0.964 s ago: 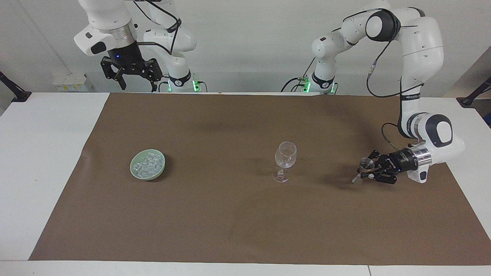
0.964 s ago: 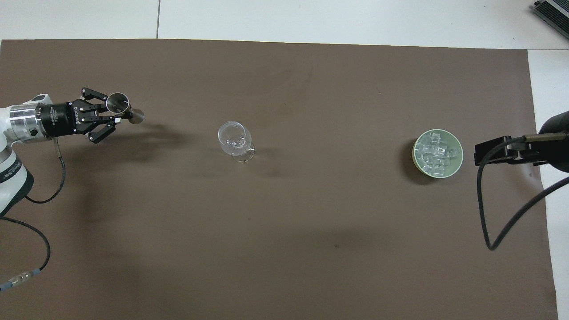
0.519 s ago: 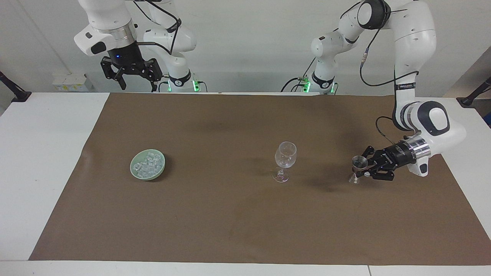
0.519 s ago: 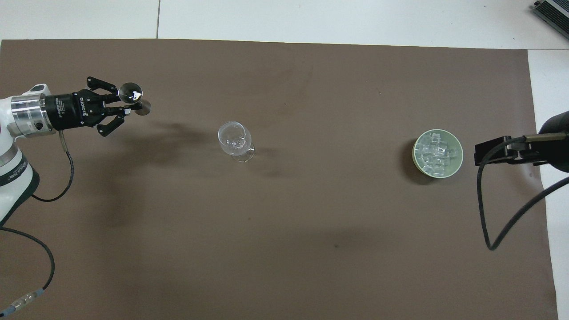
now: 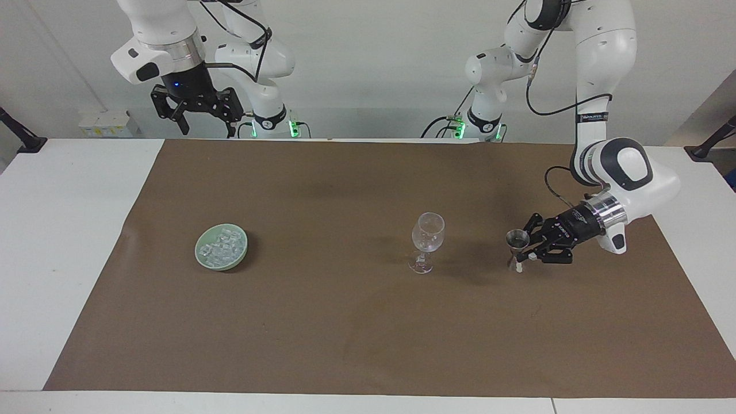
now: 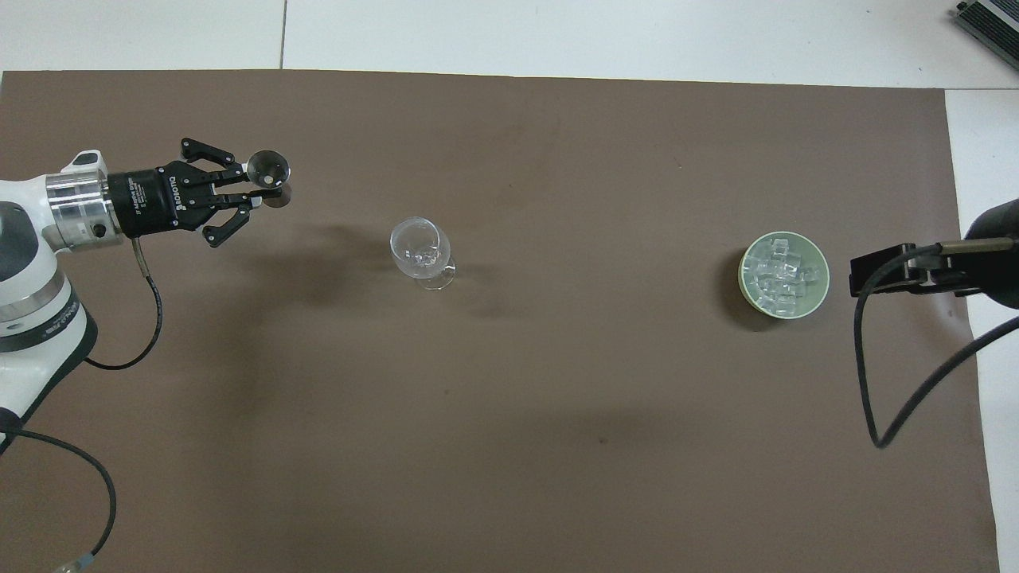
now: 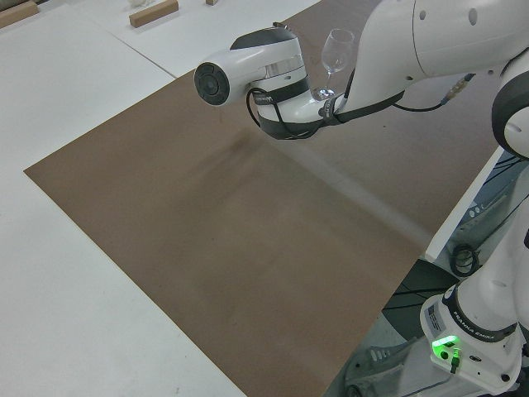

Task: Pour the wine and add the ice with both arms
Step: 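Lift the jigger with the left gripper and carry it to the glass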

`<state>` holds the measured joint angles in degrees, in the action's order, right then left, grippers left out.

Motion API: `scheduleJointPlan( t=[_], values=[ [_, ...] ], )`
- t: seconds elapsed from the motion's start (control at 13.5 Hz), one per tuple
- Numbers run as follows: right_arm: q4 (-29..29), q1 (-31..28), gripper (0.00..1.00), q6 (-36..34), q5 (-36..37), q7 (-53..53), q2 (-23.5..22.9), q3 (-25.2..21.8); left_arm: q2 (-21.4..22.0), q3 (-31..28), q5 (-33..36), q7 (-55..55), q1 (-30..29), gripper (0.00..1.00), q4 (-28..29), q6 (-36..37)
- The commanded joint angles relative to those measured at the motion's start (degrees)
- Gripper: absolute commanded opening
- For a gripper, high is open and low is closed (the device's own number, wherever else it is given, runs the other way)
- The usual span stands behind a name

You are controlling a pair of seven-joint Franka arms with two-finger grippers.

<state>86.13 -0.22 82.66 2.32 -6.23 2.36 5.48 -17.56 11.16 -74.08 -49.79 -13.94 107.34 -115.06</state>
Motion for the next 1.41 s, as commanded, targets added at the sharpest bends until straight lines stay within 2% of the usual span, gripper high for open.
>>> scheduleJointPlan(
  t=[0.0, 0.37, 0.89, 1.33],
  values=[
    [1.6, -0.7, 1.0, 0.7, -1.4, 1.5, 1.3, 0.1, 4.6, -0.9, -1.5, -0.5, 3.0, 0.0, 4.7, -4.5],
    [1.6, -0.7, 1.0, 0.7, -1.4, 1.5, 1.3, 0.1, 8.9, -0.9, -1.5, -0.3, 7.5, 0.0, 8.4, -10.6],
    [1.7, -0.7, 1.0, 0.7, -1.4, 1.5, 1.3, 0.1, 12.7, -1.0, -1.5, 0.5, 13.1, 0.0, 11.9, -18.6],
    [1.6, -0.7, 1.0, 0.7, -1.4, 1.5, 1.3, 0.1, 14.1, -1.0, -1.4, 2.6, 16.0, 0.0, 13.1, -23.1]
  ],
)
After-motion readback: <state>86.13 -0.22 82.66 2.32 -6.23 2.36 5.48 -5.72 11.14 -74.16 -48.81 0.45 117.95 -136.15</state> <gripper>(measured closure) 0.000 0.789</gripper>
